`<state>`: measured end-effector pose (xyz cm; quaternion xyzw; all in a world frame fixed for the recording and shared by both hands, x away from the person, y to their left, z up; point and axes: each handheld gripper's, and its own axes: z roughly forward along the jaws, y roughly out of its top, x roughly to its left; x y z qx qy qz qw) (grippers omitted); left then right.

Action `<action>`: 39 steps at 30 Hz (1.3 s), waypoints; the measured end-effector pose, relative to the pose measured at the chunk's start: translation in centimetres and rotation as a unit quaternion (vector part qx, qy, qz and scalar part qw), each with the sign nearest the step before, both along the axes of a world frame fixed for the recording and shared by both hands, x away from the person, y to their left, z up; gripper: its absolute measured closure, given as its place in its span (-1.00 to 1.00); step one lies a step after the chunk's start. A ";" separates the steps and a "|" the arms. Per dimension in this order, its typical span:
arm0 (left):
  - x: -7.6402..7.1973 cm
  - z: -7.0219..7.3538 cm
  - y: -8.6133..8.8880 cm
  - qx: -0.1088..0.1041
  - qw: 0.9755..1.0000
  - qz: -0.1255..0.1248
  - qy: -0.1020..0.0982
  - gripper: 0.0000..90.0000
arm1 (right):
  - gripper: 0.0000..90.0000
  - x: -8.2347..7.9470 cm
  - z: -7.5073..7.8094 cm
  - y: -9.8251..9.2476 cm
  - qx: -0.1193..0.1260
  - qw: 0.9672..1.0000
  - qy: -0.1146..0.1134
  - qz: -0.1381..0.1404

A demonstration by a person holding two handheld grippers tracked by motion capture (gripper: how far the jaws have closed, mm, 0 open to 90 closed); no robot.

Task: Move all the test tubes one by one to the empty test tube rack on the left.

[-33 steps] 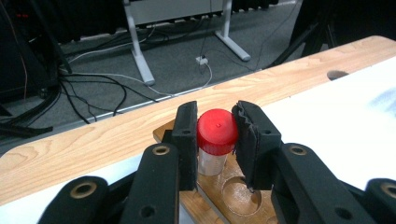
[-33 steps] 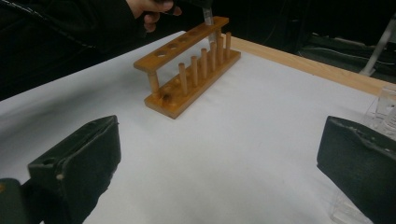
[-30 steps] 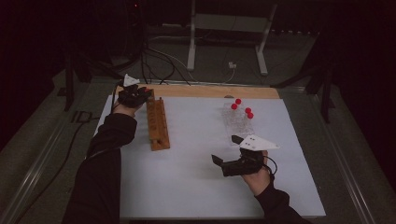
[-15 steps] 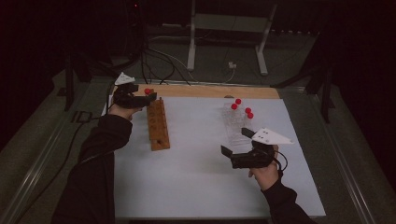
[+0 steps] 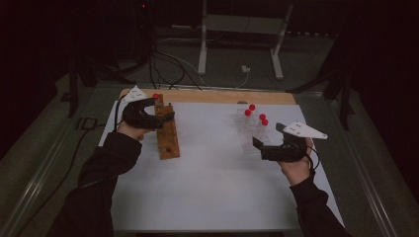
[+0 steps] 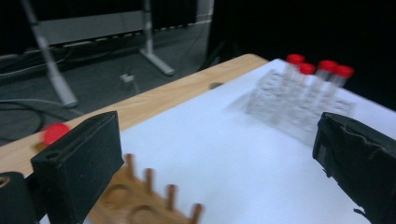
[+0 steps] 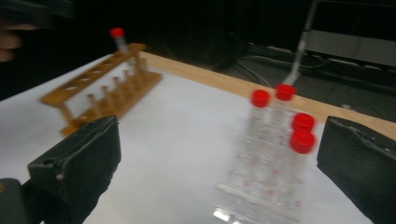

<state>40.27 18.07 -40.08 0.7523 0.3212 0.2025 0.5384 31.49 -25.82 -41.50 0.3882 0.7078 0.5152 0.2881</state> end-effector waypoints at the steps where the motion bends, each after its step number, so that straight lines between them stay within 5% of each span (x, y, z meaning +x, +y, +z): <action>1: -0.4 -0.1 -0.2 -0.002 1.000 -0.007 0.001 -0.95 | -1.00 0.4 -0.2 -0.3 -0.002 1.000 0.001 -0.006; 12: -4.1 -1.6 -2.6 0.010 0.997 -0.077 0.004 -0.95 | -0.80 4.0 -3.2 -1.3 -0.026 0.997 0.047 -0.061; 18: -5.6 -2.5 -3.7 0.016 0.994 -0.104 0.008 -0.95 | -0.46 5.1 -4.2 -1.8 -0.028 0.994 0.065 -0.080; 26: -6.7 -3.5 -4.5 0.019 0.993 -0.120 0.009 -0.95 | 0.17 6.2 -4.7 -1.8 -0.046 0.992 0.082 -0.083; 39: -6.8 -4.0 -4.6 0.021 0.992 -0.121 0.013 -0.95 | 0.52 7.8 -5.7 -0.9 -0.069 0.988 0.094 -0.103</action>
